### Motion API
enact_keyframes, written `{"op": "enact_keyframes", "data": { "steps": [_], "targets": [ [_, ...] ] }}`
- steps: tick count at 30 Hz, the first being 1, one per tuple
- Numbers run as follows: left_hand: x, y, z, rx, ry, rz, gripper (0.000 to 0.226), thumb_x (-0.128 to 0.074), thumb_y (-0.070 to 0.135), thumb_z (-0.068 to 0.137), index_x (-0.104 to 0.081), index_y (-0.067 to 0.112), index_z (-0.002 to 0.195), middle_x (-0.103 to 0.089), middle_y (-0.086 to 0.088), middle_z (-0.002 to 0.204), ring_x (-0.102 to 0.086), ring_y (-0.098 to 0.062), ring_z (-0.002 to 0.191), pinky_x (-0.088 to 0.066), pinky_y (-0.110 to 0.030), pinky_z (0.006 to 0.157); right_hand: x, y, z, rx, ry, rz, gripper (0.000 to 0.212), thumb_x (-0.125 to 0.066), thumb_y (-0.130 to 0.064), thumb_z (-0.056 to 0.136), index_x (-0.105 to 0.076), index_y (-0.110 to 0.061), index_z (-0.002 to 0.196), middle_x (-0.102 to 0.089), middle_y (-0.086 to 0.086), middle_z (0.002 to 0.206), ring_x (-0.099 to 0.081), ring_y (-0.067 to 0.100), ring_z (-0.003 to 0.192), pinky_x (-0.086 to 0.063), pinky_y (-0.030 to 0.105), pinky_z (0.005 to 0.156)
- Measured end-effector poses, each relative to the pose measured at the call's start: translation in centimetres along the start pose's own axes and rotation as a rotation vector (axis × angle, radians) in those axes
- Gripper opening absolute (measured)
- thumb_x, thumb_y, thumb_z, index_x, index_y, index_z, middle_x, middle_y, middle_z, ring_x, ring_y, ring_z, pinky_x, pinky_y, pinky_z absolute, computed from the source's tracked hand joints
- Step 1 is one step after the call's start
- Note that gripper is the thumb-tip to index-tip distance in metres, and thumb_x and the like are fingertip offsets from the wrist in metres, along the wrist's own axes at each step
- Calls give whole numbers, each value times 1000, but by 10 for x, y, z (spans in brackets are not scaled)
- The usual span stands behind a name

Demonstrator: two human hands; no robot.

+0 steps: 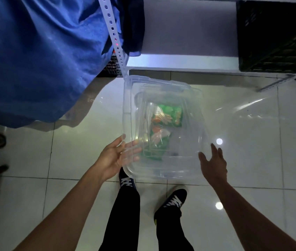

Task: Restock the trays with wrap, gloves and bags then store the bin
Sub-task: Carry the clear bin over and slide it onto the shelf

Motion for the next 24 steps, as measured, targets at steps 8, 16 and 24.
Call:
{"op": "enact_keyframes", "data": {
  "steps": [8,16,24],
  "targets": [
    [25,-23,80,-131,289,485,49,-49,11,102,-40,17,150,-65,-7,126,-65,-22,101,-54,-38,83,-30,28,15,40,146,230,58,-53,-6,97,-36,-16,152,-45,10,151,-48,30,134,-39,49,113],
    [35,-64,128,-137,280,1004,65,-58,31,99,-27,24,156,-32,-2,159,-35,-22,144,-28,-28,116,-77,73,37,-15,63,221,75,-63,-7,92,-24,-17,155,-33,5,159,-36,27,144,-33,47,118],
    [72,-107,155,-259,256,1028,69,-61,14,97,-26,24,156,-44,-5,152,-46,-24,137,-34,-38,117,-124,101,47,5,-17,219,85,-69,-7,89,-19,-16,157,-26,3,162,-25,21,149,-21,34,121]
  ]
}}
Point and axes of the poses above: each hand's wrist, its own z-axis towards the middle knuckle, its own x-axis out of the back of the hand, y = z × x, the point moved 4 cm from there along z, towards the middle knuckle
